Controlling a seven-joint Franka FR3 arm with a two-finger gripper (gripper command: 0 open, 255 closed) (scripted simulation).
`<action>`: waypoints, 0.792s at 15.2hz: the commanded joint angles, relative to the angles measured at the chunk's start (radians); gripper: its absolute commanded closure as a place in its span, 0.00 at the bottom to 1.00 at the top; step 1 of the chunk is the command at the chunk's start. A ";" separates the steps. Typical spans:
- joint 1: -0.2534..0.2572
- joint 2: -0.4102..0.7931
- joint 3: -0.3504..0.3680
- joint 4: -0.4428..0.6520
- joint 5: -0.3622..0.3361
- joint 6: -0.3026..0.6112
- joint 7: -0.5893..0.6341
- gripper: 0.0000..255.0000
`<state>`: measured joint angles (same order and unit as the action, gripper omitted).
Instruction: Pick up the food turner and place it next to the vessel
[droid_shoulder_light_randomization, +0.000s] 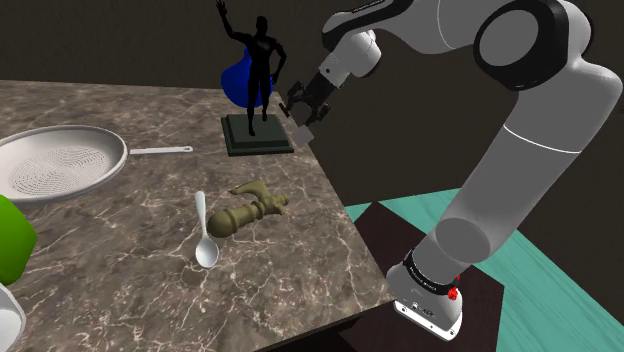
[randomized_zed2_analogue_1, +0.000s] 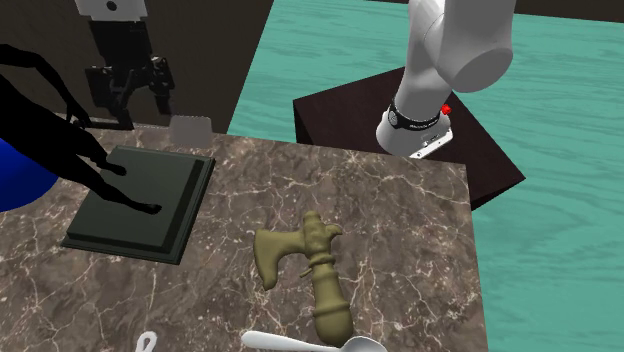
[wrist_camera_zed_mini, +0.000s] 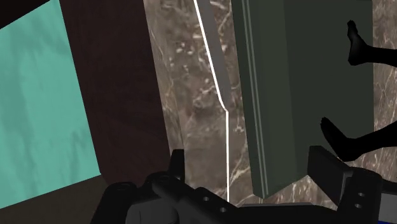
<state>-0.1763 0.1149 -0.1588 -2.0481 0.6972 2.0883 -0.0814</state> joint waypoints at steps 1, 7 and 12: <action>-0.008 -0.014 -0.008 0.011 -0.013 -0.027 0.007 0.00; -0.029 -0.047 -0.029 0.049 -0.046 -0.104 0.024 0.00; -0.029 -0.047 -0.029 0.049 -0.046 -0.104 0.024 0.00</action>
